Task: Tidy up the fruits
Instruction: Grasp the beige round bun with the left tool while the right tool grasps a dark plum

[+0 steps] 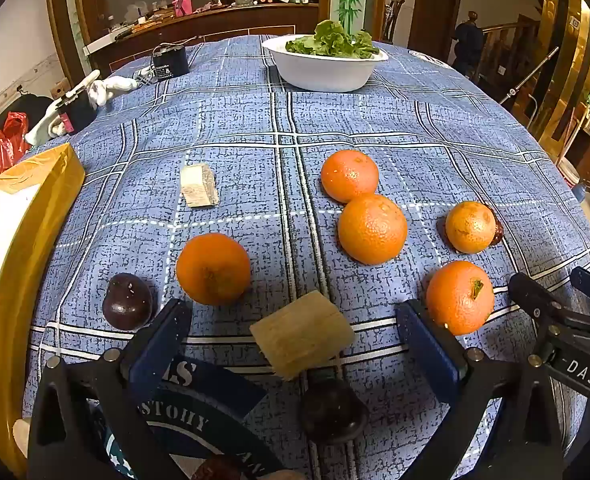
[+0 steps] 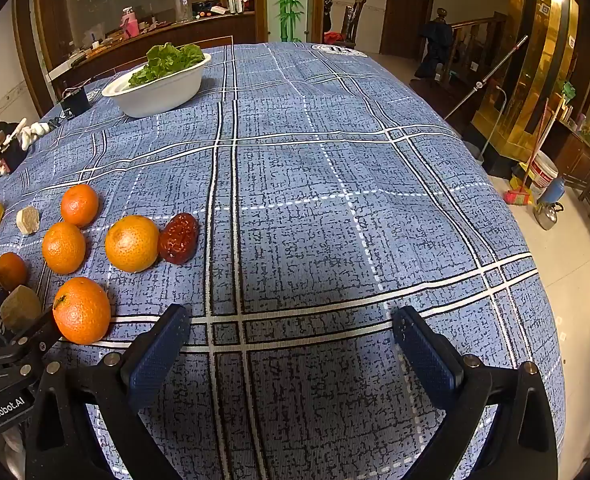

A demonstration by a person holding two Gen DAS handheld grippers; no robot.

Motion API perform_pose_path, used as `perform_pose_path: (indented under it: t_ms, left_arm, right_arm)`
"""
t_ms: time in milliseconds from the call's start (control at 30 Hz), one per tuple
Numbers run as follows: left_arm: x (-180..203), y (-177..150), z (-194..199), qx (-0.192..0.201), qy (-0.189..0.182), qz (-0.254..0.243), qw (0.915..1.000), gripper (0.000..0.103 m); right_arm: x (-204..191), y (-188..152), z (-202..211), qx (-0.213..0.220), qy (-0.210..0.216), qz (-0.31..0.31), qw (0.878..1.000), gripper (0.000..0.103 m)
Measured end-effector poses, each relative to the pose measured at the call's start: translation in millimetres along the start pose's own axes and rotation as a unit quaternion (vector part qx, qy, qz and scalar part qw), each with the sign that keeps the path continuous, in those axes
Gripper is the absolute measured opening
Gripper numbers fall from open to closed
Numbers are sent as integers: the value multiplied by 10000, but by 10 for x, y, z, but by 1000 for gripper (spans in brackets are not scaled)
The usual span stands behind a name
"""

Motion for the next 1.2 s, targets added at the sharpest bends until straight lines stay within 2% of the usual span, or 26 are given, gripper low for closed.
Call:
perform_pose_path:
  t_ms: [367,533,733,800,833,967,1033,1133,1200]
  left_arm:
    - [-1,-1,1,-1,0,29,10000,103]
    - [-9,27,7,-145,182,178,9996,103]
    - [-30,-41,45,-255,-67,-38,9996,101]
    - [-89,-100,176,-155,-227,10,9996,82]
    - [-149,-117,281,-73,-373,62,9993,81]
    - [-438,-60,762,463,-707,267,9961,81]
    - [-694,-18,1086,752,-1024,442,9909,81]
    - [-1139,12,1446,945,-1264,774,9844,81]
    - [-1461,-24,1603,937,-1294,1072,9813,81]
  right_arm:
    - [1,0,0,-7,-1,1,10000,103]
    - [1,0,0,-8,-1,1,10000,103]
    - [0,0,0,-8,0,1,10000,103]
    - [1,0,0,-8,1,0,10000,103]
    - [1,0,1,-8,1,0,10000,103]
    - [1,0,1,-7,2,-1,10000,103]
    - [0,0,1,-8,1,-1,10000,103]
    - [-1,0,0,-8,1,-1,10000,103]
    - [0,1,0,-8,2,-2,10000,103]
Point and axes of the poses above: each gripper's, at about its wrist camera, not at the fingertips, and z roughly against the way its jaws point, x to its right, y to its top, the point moved 5 cm from there along -z, roughly the way its jaws point, and after that the axes turned 1 degree about z, right-handed, at the moved point
